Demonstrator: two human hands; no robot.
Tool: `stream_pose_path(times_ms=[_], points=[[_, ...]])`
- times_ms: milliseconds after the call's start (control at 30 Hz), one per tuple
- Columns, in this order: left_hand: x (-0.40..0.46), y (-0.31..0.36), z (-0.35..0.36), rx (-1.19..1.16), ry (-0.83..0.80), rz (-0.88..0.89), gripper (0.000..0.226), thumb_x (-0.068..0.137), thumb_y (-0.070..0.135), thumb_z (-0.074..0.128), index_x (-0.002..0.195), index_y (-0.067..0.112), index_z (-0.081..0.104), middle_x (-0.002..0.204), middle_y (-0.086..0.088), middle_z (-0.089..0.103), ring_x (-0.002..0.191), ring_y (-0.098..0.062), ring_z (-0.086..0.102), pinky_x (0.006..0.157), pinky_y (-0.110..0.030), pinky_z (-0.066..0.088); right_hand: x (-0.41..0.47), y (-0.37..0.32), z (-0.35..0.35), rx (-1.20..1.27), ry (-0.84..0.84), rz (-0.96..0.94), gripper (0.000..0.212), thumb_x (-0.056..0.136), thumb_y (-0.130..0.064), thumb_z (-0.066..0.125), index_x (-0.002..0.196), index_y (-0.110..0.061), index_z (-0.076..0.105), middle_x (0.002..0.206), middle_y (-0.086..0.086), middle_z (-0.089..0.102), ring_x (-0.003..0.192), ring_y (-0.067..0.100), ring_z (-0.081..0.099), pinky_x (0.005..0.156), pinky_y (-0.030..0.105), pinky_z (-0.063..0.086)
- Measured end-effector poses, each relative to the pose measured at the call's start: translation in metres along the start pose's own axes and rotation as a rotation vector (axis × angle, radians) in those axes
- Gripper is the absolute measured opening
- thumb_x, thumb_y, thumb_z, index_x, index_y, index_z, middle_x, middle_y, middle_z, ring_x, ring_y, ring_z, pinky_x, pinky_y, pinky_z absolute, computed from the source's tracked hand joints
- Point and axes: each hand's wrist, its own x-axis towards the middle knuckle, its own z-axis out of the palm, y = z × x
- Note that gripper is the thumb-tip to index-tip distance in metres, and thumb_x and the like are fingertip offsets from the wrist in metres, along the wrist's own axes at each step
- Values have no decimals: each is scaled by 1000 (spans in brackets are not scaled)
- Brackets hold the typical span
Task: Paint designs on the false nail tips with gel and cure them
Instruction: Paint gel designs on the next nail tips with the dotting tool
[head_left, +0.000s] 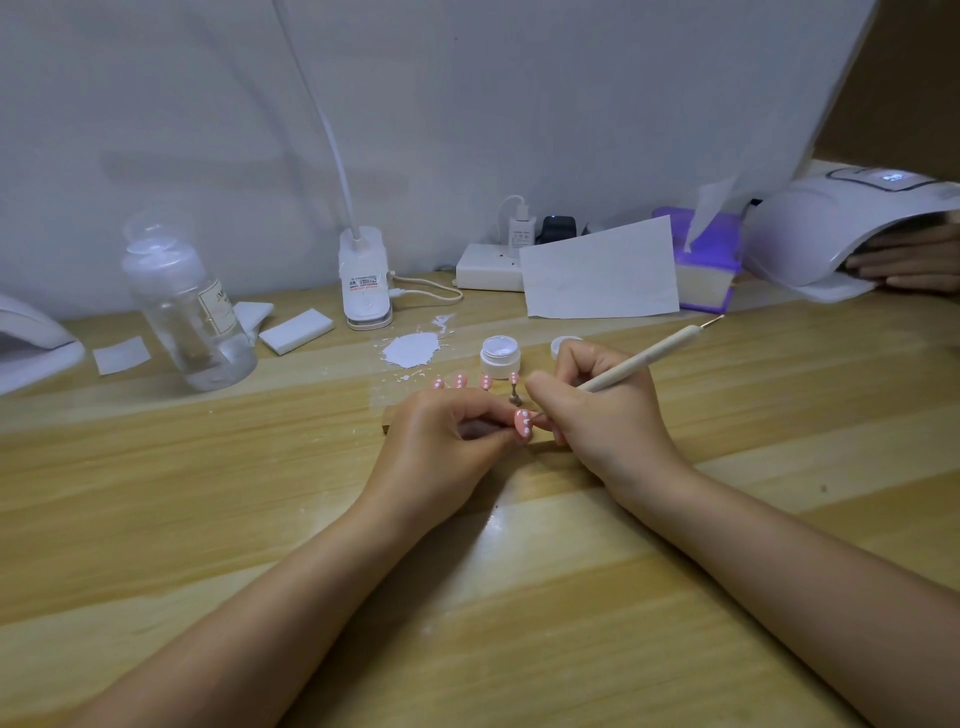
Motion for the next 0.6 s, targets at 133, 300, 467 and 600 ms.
stream_pose_path(times_ms=[133, 300, 467, 600], points=[[0, 0, 0, 4, 8, -2, 13, 73, -9, 69, 76, 3, 73, 73, 11, 66, 69, 22, 54, 69, 8, 32, -1, 0, 0, 17, -18, 19, 40, 69, 4, 57, 44, -17, 33, 36, -9, 31, 41, 11, 31, 58, 36, 39], [0, 0, 0, 20, 16, 5, 12, 73, -7, 70, 77, 3, 73, 74, 8, 67, 71, 22, 54, 70, 8, 32, -1, 0, -1, 23, -15, 8, 39, 69, 2, 57, 44, -17, 33, 37, -7, 32, 43, 13, 34, 55, 32, 37], [0, 0, 0, 23, 15, -3, 11, 73, -6, 70, 77, 4, 73, 75, 5, 69, 70, 18, 57, 70, 7, 32, -1, -1, -1, 25, -14, 6, 41, 69, 2, 57, 43, -18, 33, 36, -7, 32, 43, 13, 35, 54, 37, 39], [0, 1, 0, 11, 15, -5, 11, 73, -7, 69, 77, 3, 73, 77, 2, 70, 67, 18, 56, 70, 7, 32, -2, -1, 0, 38, -7, 27, 47, 71, 4, 56, 40, -21, 31, 36, -10, 28, 37, 5, 29, 58, 49, 46]])
